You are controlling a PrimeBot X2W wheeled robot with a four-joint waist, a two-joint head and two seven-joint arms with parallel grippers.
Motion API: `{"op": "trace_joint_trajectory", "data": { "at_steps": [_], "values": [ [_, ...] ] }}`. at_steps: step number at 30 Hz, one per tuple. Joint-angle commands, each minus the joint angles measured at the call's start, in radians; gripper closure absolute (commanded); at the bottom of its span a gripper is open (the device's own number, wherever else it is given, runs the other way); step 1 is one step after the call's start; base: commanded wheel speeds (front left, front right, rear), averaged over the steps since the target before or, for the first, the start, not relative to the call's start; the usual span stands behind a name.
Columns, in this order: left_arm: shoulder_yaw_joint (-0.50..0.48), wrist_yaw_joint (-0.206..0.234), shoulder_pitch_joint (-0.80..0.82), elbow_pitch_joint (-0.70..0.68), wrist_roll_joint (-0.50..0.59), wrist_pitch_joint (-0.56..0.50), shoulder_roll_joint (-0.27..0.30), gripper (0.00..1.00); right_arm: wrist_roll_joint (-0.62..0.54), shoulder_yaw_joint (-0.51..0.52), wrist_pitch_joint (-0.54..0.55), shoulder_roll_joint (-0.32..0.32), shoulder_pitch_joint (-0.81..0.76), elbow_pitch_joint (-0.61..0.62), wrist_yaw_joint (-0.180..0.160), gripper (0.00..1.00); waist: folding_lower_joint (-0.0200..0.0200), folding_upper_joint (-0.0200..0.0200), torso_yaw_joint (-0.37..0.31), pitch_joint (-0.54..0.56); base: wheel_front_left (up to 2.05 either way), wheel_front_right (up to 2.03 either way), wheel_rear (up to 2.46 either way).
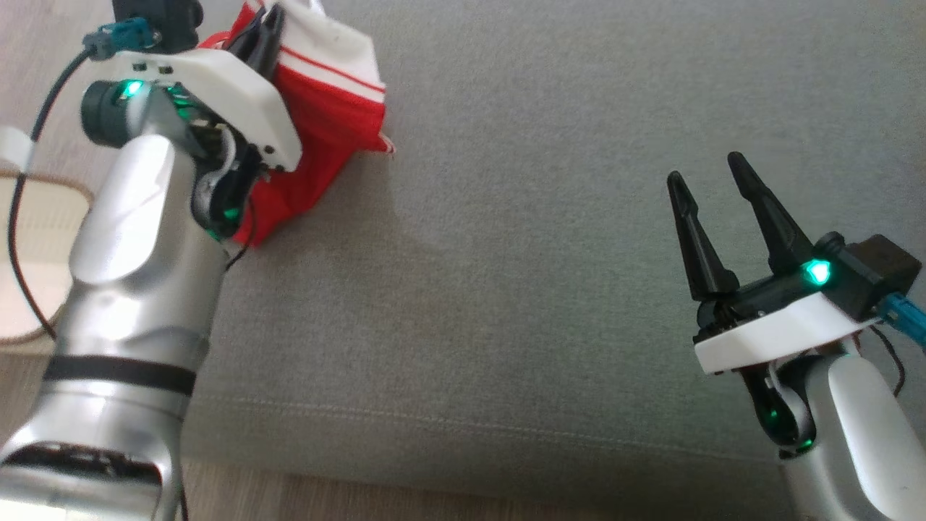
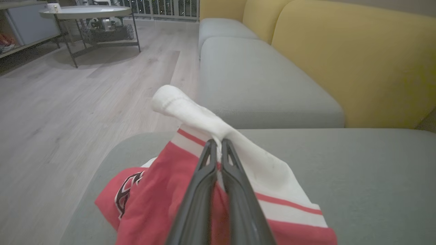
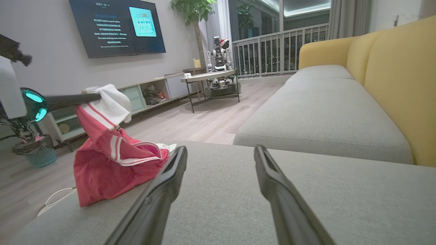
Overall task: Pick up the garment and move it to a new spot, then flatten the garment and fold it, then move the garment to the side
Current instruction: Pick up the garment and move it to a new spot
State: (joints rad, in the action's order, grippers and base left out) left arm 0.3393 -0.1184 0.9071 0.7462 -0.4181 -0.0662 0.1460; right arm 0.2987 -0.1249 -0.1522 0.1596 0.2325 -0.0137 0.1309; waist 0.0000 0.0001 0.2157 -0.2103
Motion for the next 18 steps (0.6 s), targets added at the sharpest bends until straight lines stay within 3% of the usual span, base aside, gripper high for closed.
{"op": "trace_joint_trajectory", "data": {
  "at_steps": [1,11,18],
  "values": [
    [-0.032,0.011,0.018,-0.082,-0.009,0.019,0.025,1.00,-0.006,-0.010,-0.016,-0.011,0.001,0.023,0.000,0.00,0.0000,-0.0001,-0.021,0.031,0.00,0.00,0.00],
    [-0.004,0.070,-0.074,-0.394,-0.019,0.056,-0.041,1.00,-0.018,0.006,-0.034,-0.039,0.012,0.009,0.000,0.00,0.0000,-0.0001,-0.099,0.068,0.00,0.00,0.00],
    [0.070,0.133,-0.056,-0.529,-0.041,0.065,-0.088,1.00,-0.013,0.015,-0.042,-0.049,0.068,0.024,0.000,0.00,0.0000,-0.0001,-0.214,0.031,0.00,0.00,0.00]
  ]
}}
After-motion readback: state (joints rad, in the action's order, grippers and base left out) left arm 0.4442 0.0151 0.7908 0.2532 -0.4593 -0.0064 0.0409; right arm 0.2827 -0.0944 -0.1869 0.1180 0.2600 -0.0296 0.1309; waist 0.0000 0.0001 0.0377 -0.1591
